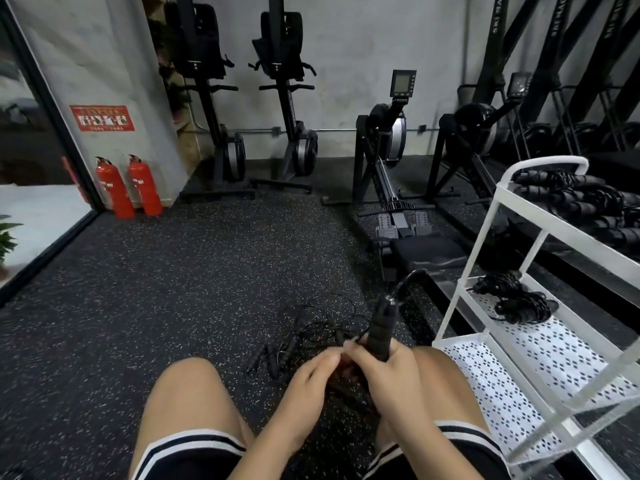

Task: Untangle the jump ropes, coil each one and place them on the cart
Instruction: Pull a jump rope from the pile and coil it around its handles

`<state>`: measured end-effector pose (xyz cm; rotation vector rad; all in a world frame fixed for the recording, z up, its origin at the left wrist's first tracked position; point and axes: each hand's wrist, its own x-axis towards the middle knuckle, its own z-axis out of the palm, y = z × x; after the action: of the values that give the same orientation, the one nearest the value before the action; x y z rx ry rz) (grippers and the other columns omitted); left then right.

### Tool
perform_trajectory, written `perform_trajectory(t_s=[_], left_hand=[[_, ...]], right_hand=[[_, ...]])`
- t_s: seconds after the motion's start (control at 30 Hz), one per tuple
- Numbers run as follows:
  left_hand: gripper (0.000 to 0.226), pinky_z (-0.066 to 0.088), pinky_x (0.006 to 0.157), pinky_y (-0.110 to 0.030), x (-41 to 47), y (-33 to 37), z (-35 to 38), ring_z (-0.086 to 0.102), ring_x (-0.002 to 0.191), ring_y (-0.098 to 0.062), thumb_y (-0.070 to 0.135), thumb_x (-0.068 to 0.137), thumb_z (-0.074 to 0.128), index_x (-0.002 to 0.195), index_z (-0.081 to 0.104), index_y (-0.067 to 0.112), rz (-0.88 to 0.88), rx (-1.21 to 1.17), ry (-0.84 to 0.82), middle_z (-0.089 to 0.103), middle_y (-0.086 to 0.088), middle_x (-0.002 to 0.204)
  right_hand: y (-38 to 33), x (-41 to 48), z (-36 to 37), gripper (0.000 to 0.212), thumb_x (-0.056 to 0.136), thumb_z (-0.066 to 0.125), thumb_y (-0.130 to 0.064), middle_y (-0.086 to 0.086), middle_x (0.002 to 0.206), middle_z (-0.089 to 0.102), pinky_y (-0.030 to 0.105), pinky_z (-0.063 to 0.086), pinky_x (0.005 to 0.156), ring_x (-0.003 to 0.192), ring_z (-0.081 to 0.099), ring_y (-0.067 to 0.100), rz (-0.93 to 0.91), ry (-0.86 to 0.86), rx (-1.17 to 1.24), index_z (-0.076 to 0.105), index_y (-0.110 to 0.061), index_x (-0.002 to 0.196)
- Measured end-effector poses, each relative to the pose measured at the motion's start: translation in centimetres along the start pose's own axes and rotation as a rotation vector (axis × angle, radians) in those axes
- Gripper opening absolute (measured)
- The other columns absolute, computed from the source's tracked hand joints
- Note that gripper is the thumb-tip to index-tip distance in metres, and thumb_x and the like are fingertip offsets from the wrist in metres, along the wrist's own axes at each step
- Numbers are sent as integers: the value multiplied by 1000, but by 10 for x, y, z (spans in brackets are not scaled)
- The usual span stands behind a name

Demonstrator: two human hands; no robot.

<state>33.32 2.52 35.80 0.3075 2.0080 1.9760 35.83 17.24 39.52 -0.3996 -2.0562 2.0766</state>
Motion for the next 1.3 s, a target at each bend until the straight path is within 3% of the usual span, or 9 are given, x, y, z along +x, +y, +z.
perform_trajectory(t_s=[0.13, 0.33, 0.57, 0.73, 0.83, 0.93, 1.03, 1.2, 1.3], left_hand=[[30, 53, 98, -21, 10, -15, -2, 71, 114, -11, 10, 108, 58, 113, 77, 33, -8, 162, -9, 79, 11, 116], [18, 43, 72, -34, 21, -36, -14, 55, 75, -9, 44, 106, 61, 103, 70, 28, -26, 421, -54, 72, -6, 96], [20, 56, 99, -36, 13, -47, -20, 72, 101, -1, 35, 109, 63, 95, 78, 31, -42, 421, 17, 79, 17, 102], [20, 58, 84, -36, 10, -41, -23, 72, 78, -2, 29, 106, 69, 89, 78, 35, 16, 401, 106, 80, 15, 91], [29, 43, 63, -25, 10, -31, -21, 57, 63, 1, 27, 105, 70, 81, 72, 44, 51, 422, 150, 72, 16, 74], [23, 51, 78, -31, 11, -17, -26, 69, 81, -4, 34, 106, 67, 84, 72, 35, 116, 408, 202, 76, 16, 87], [21, 55, 89, -28, 11, 2, -27, 74, 93, -4, 26, 106, 67, 88, 77, 30, 134, 328, 227, 80, 13, 93], [20, 51, 68, -17, 14, 36, -29, 68, 73, -2, 16, 106, 65, 95, 79, 26, 171, 157, 320, 80, 2, 86], [20, 50, 70, -27, 22, 53, -43, 71, 83, -9, 21, 108, 64, 100, 80, 30, 216, 58, 408, 81, 0, 90]], right_hand=[[-37, 11, -2, 9, 96, 78, -6, 24, 81, 77, 34, 54, 58, 65, 67, 29, -15, -52, 134, 74, 2, 92], [-87, 21, -3, 15, 98, 75, -7, 18, 82, 76, 28, 55, 60, 68, 69, 23, -116, -138, 293, 71, 6, 103], [-76, 33, -4, 25, 100, 75, -14, 22, 98, 79, 32, 56, 68, 79, 71, 24, -59, -164, 320, 72, -1, 121], [-22, 33, -1, 26, 98, 70, 3, 24, 95, 78, 34, 54, 66, 75, 67, 24, 87, -149, 200, 72, -5, 122], [13, 31, -2, 34, 89, 69, 8, 13, 98, 81, 29, 55, 70, 76, 70, 21, 97, -90, -2, 81, -14, 112], [32, 25, -1, 37, 86, 69, 10, 4, 100, 84, 27, 60, 81, 94, 78, 22, 161, -144, -88, 83, -17, 106], [37, 12, 5, 32, 92, 71, 5, -1, 94, 84, 25, 58, 82, 87, 76, 10, 192, -221, -91, 85, -21, 103], [44, 7, 18, 12, 99, 74, -5, 12, 91, 82, 30, 57, 70, 79, 77, 20, 139, -217, -109, 78, -9, 108], [37, 8, 25, 19, 98, 80, -12, 24, 88, 79, 31, 55, 60, 69, 73, 23, 152, -206, 22, 72, 5, 102]])
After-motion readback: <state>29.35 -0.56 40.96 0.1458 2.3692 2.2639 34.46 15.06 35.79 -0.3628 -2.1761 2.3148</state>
